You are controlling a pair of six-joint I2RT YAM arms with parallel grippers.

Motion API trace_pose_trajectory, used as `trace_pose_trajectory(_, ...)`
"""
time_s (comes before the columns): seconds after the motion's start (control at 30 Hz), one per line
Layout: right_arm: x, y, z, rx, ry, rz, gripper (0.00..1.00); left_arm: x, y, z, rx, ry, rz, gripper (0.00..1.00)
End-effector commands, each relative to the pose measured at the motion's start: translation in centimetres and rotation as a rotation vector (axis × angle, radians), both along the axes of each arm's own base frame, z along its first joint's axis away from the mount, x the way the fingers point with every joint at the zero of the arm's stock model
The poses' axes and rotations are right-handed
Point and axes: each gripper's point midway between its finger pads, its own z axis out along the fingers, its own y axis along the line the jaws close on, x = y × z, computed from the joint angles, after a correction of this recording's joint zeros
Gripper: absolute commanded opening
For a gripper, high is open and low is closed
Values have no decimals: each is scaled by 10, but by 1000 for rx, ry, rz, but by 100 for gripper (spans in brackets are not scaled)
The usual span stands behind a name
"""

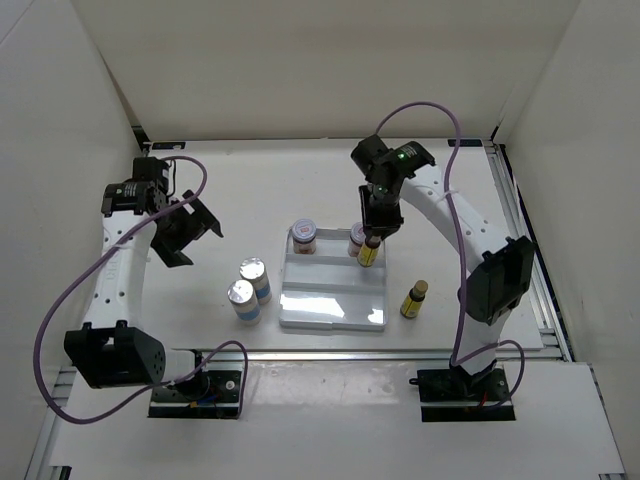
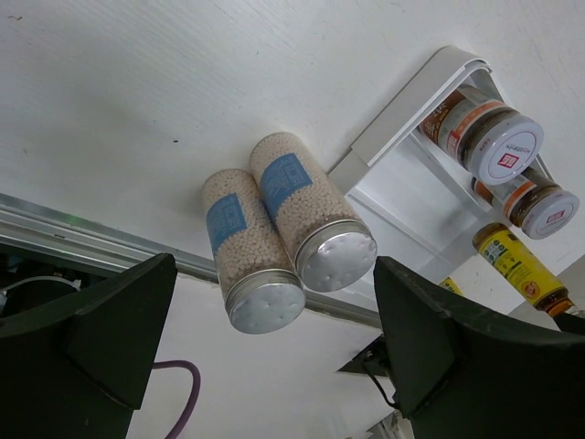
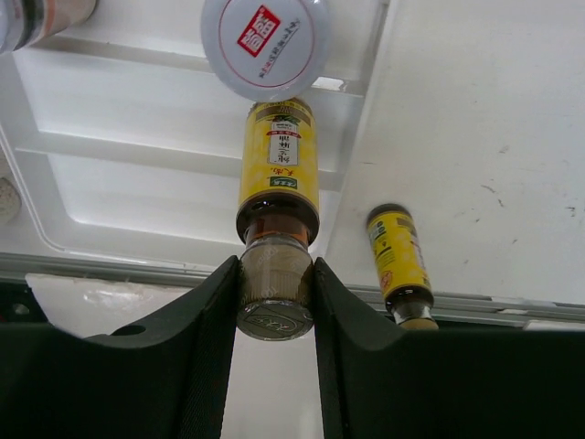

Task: Organize the condiment bottles

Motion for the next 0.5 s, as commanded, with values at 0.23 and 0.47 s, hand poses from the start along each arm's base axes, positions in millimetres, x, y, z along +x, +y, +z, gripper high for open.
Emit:
trace_pose_trajectory(0.23,-62,-32,2,-131,265,-18,0,-21,4,1,24,1,1,100)
trace_pose_trajectory(0.47,-66,-27,-26,-168,329,19,0,-21,4,1,25,-8,2,100)
